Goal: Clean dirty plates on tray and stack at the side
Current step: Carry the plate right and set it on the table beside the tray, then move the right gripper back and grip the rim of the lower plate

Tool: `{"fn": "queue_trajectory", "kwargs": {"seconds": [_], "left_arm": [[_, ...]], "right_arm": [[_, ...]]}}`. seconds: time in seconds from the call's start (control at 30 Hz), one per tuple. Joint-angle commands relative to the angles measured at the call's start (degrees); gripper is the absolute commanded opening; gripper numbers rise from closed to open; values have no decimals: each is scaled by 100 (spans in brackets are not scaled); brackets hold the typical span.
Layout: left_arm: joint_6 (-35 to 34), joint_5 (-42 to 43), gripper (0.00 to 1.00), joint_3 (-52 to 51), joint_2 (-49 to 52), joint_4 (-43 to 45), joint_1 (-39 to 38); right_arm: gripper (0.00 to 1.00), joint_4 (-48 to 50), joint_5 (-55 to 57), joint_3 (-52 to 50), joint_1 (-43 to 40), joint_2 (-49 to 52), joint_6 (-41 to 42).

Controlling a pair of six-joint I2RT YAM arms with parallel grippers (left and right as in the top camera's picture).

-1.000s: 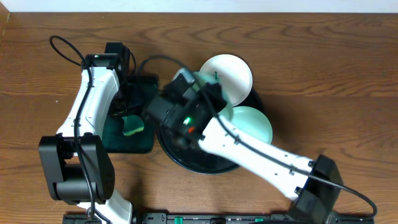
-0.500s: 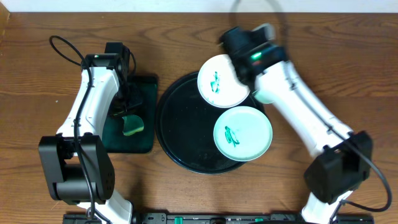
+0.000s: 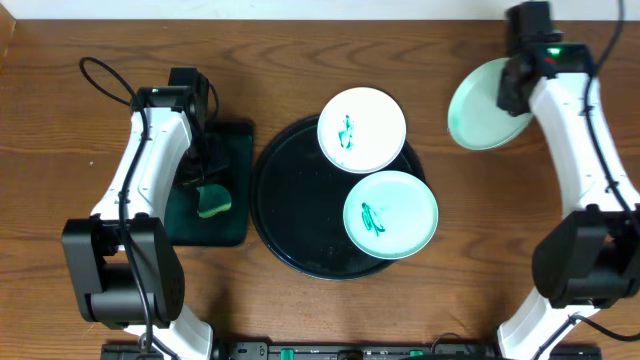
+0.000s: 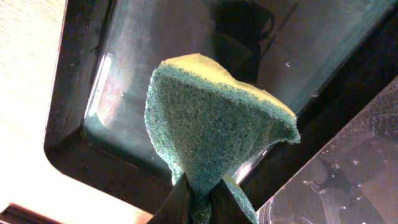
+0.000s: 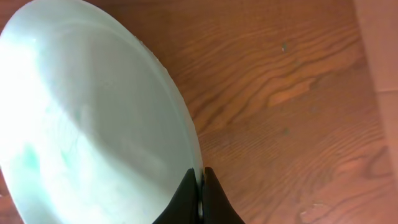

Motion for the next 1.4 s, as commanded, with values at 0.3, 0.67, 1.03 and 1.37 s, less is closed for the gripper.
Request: {"fn": "queue_trajectory", "kwargs": {"seconds": [0.3,0.67,1.03,1.37], "left_arm": [[101,-9,7,2,52,-26,26],[101,-9,7,2,52,-61,26],[101,-7,7,2,52,-70,26],[101,-7,7,2,52,-85,26]], "right_arm": [[1,-33,-772,-28,-501,1298,133],[43,-413,-772,-26,-645,1486,448],[48,-708,-2022,-17,-391,68,-291],[50,-1591,-2894,-61,693,-809,142]]}}
